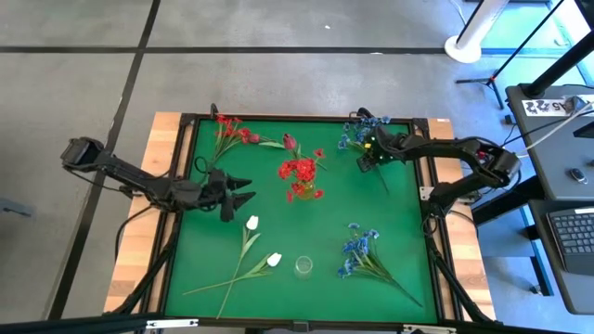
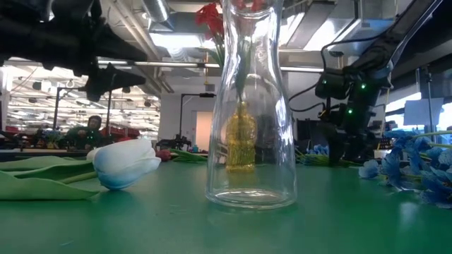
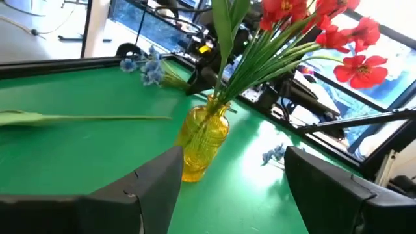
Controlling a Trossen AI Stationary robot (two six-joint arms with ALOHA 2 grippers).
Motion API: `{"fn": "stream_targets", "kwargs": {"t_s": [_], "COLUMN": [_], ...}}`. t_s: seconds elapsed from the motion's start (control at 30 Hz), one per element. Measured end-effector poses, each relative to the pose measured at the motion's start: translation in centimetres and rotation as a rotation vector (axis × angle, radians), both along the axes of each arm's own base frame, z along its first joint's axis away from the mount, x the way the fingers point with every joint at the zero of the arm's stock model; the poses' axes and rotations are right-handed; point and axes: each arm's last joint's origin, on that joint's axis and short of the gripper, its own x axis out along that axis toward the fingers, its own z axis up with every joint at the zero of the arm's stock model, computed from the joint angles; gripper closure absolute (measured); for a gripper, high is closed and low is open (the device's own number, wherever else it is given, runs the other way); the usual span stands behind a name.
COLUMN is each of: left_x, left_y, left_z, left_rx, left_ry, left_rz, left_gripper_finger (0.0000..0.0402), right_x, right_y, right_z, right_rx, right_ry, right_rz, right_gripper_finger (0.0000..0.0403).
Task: Sort flowers into vase by color
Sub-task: Put the top blue flowers into the transparent vase
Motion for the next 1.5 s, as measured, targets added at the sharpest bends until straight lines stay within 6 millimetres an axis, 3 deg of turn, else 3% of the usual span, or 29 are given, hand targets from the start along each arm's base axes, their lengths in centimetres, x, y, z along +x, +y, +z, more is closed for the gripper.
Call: {"fn": "stream_targets", "kwargs": {"t_s": [0.13,0.33,0.4,0.53,0.73,0.9,1.13,1.27,1.5], "left_x": [0.0,0.1,0.1,0.1,0.1,0.1,0.1,0.1,0.0], "left_y": [0.3,0.4,0.4,0.4,0.4,0.4,0.4,0.4,0.5], "left_z": [0.1,0.1,0.1,0.1,0.1,0.1,0.1,0.1,0.2], "left_rx": [0.019,0.034,0.029,0.019,0.016,0.015,0.015,0.011,-0.019], "left_ry": [0.001,0.007,0.006,0.003,0.002,0.002,0.001,-0.007,-0.031], "left_rz": [0.009,0.013,0.013,0.009,0.015,0.015,0.017,0.027,0.076], "left_gripper_finger": [0.0140,0.0141,0.0141,0.0141,0.0141,0.0141,0.0141,0.0141,0.0141], "right_x": [0.0,0.0,-0.1,-0.7,-1.8,-3.5,-5.5,-4.5,0.3], "right_y": [0.0,0.1,0.1,0.9,3.4,7.1,12.6,14.8,19.9], "right_z": [-0.4,-0.3,0.2,1.7,6.8,12.1,18.5,19.8,19.4], "right_rx": [0.008,0.004,-0.012,0.018,-0.045,-0.138,-0.324,-0.404,-0.487], "right_ry": [0.030,0.021,0.004,-0.062,-0.289,-0.637,-1.183,-1.291,-1.339], "right_rz": [0.016,0.045,0.053,0.038,0.065,0.134,0.401,0.491,0.621], "right_gripper_finger": [0.0221,0.0363,0.0388,0.0372,0.0393,0.0389,0.0392,0.0395,0.0393]}}
